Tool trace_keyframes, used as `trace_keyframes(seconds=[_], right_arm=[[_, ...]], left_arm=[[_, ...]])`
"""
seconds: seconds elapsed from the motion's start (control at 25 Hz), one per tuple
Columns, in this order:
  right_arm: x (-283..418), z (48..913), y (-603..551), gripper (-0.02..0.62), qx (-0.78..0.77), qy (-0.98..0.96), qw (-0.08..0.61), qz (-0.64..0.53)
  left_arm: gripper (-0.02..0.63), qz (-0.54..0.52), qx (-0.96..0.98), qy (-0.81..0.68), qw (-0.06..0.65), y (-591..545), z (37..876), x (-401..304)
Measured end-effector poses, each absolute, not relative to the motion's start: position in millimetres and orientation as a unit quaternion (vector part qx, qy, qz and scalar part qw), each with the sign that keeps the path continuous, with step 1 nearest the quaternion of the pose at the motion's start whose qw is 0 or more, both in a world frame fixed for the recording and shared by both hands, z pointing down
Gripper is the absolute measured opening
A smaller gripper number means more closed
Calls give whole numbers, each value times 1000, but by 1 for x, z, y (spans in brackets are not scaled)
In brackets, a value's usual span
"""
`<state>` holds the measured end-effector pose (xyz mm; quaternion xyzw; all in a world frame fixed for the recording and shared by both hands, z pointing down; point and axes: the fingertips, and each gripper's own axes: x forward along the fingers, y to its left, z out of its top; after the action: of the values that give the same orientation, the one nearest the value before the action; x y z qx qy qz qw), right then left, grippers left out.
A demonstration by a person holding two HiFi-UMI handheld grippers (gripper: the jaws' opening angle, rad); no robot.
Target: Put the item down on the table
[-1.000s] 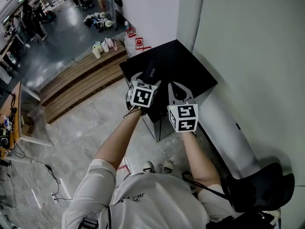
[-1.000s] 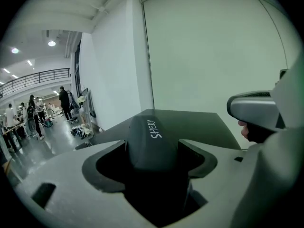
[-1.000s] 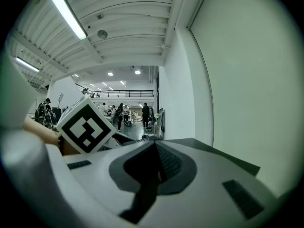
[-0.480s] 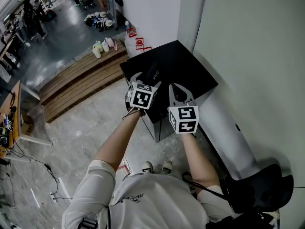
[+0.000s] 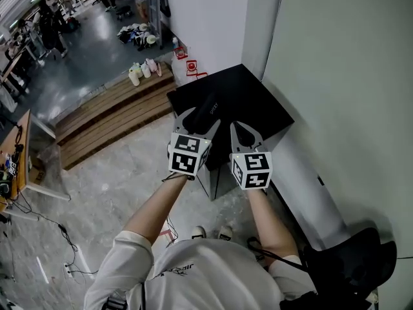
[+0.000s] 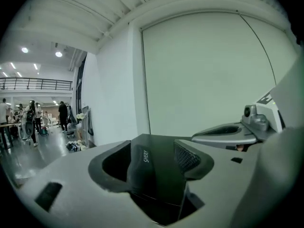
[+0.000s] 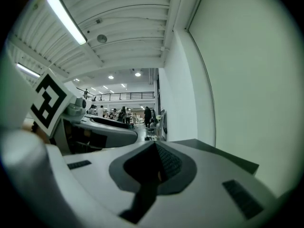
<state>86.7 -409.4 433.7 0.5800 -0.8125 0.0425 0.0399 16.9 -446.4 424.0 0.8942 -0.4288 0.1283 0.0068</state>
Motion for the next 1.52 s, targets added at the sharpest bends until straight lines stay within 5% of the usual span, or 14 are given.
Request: trace_keyframes(seconds=[0.4,1.52], right_arm=[[55,419,-315,3,568,-820,44,45],[32,473,-252,3,569,-817,51,78]], left_arm=[[13,71,887,-456,5,-341,430,-10],[6,71,867,-490,61,-265,486,-48]])
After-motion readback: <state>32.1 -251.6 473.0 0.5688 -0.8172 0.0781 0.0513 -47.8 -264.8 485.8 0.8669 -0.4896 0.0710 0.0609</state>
